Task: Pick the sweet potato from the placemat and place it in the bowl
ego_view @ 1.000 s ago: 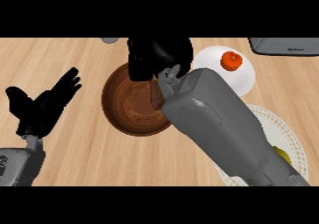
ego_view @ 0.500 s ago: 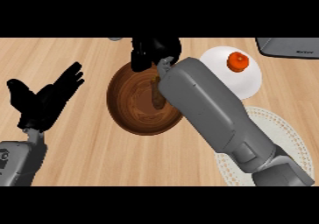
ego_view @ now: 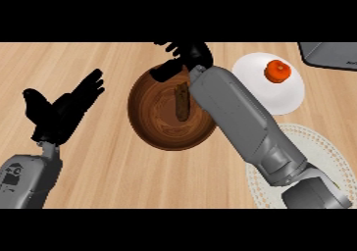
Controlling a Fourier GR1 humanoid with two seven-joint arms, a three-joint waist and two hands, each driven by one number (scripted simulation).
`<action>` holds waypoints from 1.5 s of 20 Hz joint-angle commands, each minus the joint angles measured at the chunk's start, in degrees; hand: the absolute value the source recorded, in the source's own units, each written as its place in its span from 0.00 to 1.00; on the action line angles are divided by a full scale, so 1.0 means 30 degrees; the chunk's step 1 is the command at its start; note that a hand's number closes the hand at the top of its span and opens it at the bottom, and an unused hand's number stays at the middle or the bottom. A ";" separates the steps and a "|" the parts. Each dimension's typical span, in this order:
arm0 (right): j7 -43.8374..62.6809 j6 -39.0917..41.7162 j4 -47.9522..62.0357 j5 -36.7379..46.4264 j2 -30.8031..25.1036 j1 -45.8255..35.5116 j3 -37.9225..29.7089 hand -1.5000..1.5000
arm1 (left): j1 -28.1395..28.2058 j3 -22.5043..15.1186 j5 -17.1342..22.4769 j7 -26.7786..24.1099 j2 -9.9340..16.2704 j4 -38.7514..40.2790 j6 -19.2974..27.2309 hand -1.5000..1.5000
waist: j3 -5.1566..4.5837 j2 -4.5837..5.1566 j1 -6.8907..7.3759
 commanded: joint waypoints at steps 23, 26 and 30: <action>-0.8368 -0.2029 -0.0743 -0.2233 -0.4016 0.1714 -0.1026 0.00 | 0.2059 0.1558 -0.0351 -0.0032 0.0189 -0.0337 0.0424 0.50 | 0.0030 -0.0855 -0.2549; -0.8693 -0.0640 -0.4062 -0.2597 -0.5093 0.3836 -0.0679 0.00 | 0.2138 0.1878 -0.0189 0.0189 0.0453 -0.0855 0.0363 0.50 | 0.0033 -0.0982 -0.2923; -0.8290 0.0816 -0.9230 -0.3946 -0.5748 0.6282 -0.0629 0.00 | 0.3333 0.2138 -0.0105 -0.0229 0.0432 -0.0765 0.0275 0.50 | 0.0033 -0.1208 -0.3406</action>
